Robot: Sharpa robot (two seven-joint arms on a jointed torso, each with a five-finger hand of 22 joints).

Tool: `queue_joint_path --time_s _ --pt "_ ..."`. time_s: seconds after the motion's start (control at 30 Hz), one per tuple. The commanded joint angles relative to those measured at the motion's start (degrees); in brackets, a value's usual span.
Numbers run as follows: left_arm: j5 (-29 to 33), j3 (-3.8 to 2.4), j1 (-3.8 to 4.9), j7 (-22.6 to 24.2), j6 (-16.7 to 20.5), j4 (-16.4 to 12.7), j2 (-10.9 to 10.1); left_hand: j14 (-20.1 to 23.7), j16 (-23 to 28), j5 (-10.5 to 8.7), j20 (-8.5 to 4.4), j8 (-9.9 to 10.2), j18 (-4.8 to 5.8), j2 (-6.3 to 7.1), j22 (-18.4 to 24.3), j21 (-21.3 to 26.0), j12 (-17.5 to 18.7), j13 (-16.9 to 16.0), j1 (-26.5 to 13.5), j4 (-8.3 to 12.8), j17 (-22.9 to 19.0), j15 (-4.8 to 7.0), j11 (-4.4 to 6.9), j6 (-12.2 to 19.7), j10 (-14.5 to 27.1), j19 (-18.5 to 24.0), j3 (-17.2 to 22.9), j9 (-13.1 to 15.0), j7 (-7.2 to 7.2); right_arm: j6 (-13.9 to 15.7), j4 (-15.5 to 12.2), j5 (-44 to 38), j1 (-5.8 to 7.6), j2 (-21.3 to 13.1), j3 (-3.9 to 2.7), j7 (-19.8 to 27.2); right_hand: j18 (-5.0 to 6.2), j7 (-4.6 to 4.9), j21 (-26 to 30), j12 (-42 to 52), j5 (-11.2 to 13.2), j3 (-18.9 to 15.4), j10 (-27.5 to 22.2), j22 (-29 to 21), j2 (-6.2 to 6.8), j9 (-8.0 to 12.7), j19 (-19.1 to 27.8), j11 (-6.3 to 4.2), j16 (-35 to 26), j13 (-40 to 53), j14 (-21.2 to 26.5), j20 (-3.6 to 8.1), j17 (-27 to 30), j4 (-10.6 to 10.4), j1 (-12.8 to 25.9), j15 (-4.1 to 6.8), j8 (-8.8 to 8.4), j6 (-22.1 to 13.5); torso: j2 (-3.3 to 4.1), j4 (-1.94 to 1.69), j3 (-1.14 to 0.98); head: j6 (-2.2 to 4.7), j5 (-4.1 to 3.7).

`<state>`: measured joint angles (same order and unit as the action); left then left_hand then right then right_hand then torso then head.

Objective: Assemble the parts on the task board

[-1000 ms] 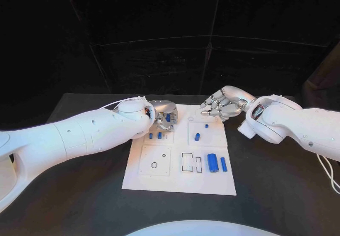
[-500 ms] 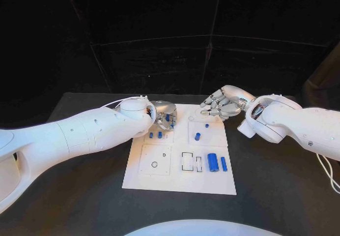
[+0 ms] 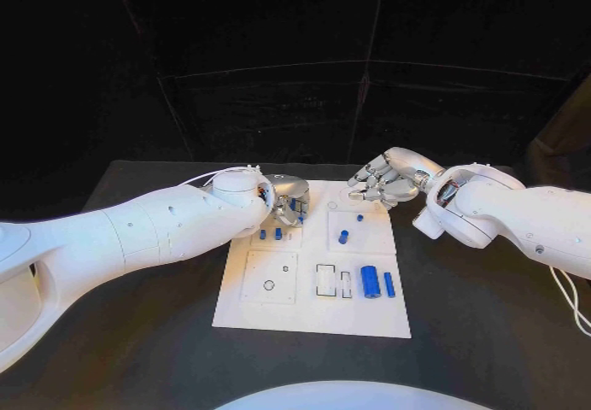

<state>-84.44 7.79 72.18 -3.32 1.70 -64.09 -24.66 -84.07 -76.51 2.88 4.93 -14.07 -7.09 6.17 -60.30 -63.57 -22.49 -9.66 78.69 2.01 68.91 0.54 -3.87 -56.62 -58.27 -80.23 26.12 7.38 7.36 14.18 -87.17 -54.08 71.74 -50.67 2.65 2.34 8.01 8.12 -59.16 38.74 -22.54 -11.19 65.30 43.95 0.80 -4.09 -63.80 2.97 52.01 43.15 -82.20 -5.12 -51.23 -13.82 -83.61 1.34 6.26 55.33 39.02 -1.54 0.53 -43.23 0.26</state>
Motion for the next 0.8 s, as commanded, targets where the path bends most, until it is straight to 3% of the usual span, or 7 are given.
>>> queue_joint_path --time_s 0.03,0.2,0.53,0.6,0.8 --pt "-0.9 0.15 -0.07 -0.7 -0.9 0.3 0.0 -1.7 -0.4 -0.09 -0.16 0.5 0.78 -0.27 -0.3 -0.4 0.7 0.6 0.6 0.4 -0.1 0.45 0.01 -0.5 -0.7 -0.3 1.1 -0.3 0.14 0.4 -0.1 0.1 0.1 0.0 -0.03 0.5 0.97 0.05 0.3 0.2 -0.2 0.0 -0.2 -0.1 -0.54 0.0 -0.1 0.15 -0.3 -0.1 -0.4 -0.1 0.0 -0.3 0.2 -0.2 0.23 -0.4 -0.01 0.01 0.01 0.05 -0.06" --pt "-1.0 0.16 -0.07 -0.2 0.6 0.3 -0.1 -1.8 -0.5 -0.1 -0.25 0.5 0.93 -0.67 -1.2 -1.2 1.0 1.0 1.2 1.3 -0.1 0.52 0.14 -1.7 -2.1 -0.5 2.4 -0.4 0.14 0.4 -0.1 0.1 0.1 0.1 -0.03 0.5 0.97 0.04 0.3 0.3 -0.3 0.0 -0.2 0.0 -0.61 0.0 -0.2 0.14 -0.3 -0.1 -0.4 -0.09 -0.1 -0.3 0.1 -0.18 0.28 -0.4 0.0 -0.04 0.02 0.19 -0.05" --pt "-0.1 0.01 -0.05 3.4 8.5 -2.5 -1.9 -1.9 -0.8 -0.1 -0.25 1.7 1.09 -0.3 -2.3 -2.0 3.0 2.4 0.4 2.4 -0.2 0.45 -0.01 -2.5 -3.4 -0.6 4.5 -1.1 0.3 0.4 0.0 0.1 0.09 0.3 -0.03 0.7 0.96 0.04 0.3 0.3 -0.3 0.0 -0.2 0.0 -0.62 0.0 -0.2 0.14 -0.3 -0.1 -0.4 -0.09 -0.1 -0.4 0.1 -0.18 0.28 -0.4 -0.08 -0.06 0.05 0.64 0.01" --pt "0.6 -0.21 0.01 4.0 9.6 -3.6 -2.7 -1.9 -0.9 -0.1 -0.24 1.8 1.1 -0.27 -2.4 -2.1 3.2 2.6 0.2 2.5 -0.2 0.46 0.01 -2.8 -3.7 -0.7 4.7 -1.2 0.32 0.4 0.1 0.1 0.09 0.3 -0.03 0.7 0.96 0.04 0.3 0.3 -0.3 0.0 -0.2 0.0 -0.62 0.0 -0.2 0.14 -0.3 -0.1 -0.4 -0.09 -0.1 -0.4 0.1 -0.18 0.28 -0.4 -0.1 -0.08 0.03 0.82 0.05" --pt "2.7 -1.83 0.14 4.8 10.6 -7.0 -6.0 -1.9 -0.9 -0.1 -0.24 1.9 1.11 -0.21 -2.6 -2.2 3.5 2.7 0.0 2.6 -0.1 0.46 0.0 -3.0 -4.0 -0.7 4.9 -1.3 0.36 0.4 0.2 0.1 0.09 0.3 -0.03 0.8 0.96 0.04 0.3 0.3 -0.3 0.0 -0.2 0.0 -0.62 0.0 -0.2 0.14 -0.3 -0.1 -0.4 -0.09 -0.1 -0.4 0.1 -0.18 0.28 -0.4 -0.05 -0.1 0.03 1.24 0.15"
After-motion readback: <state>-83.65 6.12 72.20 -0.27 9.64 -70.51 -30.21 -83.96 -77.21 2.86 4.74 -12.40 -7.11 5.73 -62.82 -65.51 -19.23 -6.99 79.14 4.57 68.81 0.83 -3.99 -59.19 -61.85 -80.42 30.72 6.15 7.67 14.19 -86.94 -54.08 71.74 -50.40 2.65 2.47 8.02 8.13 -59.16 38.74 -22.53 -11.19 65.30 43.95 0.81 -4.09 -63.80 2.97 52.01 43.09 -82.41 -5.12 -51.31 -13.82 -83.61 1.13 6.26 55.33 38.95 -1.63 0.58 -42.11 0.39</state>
